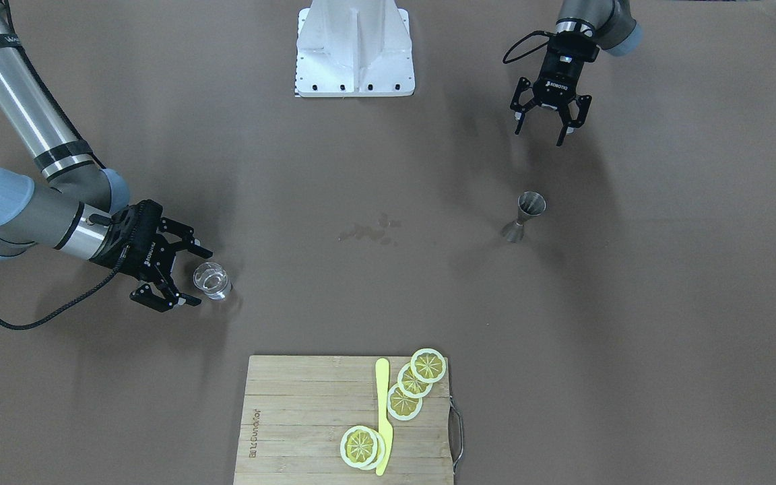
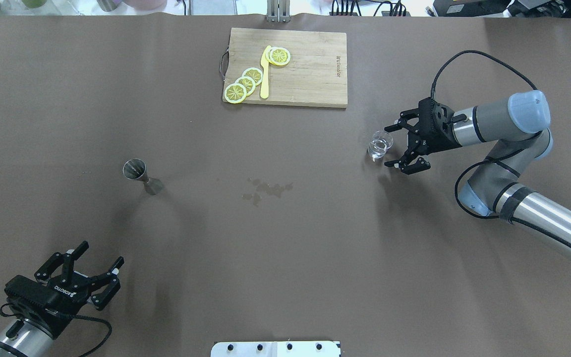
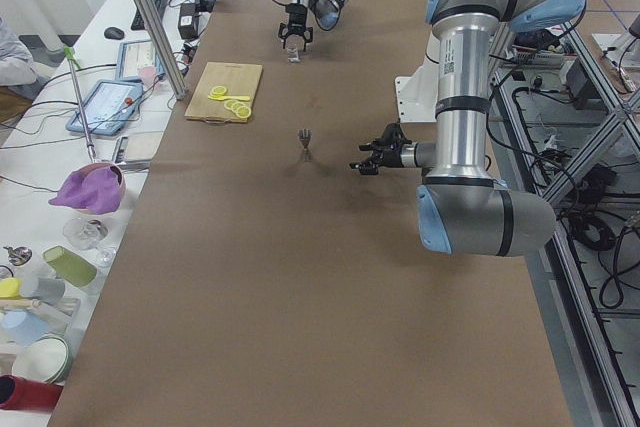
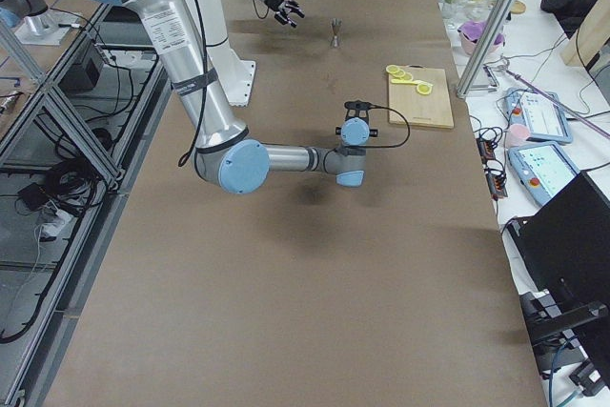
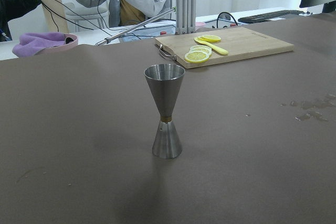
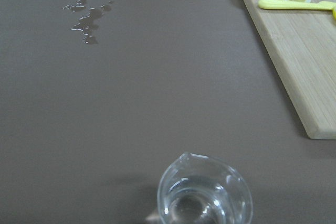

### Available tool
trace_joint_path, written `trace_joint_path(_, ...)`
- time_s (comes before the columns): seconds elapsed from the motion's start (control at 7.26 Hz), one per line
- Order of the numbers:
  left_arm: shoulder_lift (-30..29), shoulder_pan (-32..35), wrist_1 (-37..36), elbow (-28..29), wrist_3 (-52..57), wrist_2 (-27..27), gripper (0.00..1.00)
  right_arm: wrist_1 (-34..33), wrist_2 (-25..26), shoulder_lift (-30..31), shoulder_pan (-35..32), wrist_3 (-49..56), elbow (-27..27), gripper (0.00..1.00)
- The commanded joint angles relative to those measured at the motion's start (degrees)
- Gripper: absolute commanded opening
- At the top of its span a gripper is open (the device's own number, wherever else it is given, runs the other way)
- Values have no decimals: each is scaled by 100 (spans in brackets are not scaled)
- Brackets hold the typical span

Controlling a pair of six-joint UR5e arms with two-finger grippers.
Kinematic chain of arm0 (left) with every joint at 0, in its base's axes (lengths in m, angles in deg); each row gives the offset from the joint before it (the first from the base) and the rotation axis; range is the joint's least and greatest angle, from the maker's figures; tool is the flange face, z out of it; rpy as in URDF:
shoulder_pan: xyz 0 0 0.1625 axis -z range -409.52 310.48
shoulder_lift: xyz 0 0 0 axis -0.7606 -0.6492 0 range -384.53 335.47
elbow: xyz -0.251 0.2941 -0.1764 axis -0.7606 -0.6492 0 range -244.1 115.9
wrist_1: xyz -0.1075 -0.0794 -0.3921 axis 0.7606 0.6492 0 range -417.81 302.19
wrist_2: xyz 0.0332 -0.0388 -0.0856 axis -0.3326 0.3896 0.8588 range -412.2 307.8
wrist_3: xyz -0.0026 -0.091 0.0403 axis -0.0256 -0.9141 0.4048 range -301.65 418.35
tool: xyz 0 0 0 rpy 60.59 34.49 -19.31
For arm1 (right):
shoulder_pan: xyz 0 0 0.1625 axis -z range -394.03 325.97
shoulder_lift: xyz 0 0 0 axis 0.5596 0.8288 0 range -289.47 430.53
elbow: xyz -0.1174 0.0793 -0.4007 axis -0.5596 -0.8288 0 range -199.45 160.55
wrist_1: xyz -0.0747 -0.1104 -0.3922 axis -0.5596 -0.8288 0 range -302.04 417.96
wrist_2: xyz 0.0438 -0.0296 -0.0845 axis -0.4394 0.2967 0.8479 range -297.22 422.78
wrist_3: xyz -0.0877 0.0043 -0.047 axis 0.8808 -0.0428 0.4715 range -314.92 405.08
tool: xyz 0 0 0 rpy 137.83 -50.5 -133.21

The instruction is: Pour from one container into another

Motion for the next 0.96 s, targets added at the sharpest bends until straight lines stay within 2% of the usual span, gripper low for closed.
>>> trace_joint_path(0.0,-119,89,-1153,107,-849,-647,84,2,22,-13,21,1,-17,98)
trace_joint_path(0.28,-250,379,-2079,142,-2035,-940,85,2,22,-109,39,1,-147,98)
trace_joint_path(0.41,-373,467,-2126,238,-2136,-880,85,2,31,-197,48,1,-253,98)
trace_joint_path(0.55,-766,537,-2153,439,-2285,-879,85,2,31,-224,56,1,-289,98)
trace_joint_path(0.83,-1182,1054,-2214,809,-2295,-434,85,2,31,-250,65,-17,-289,94)
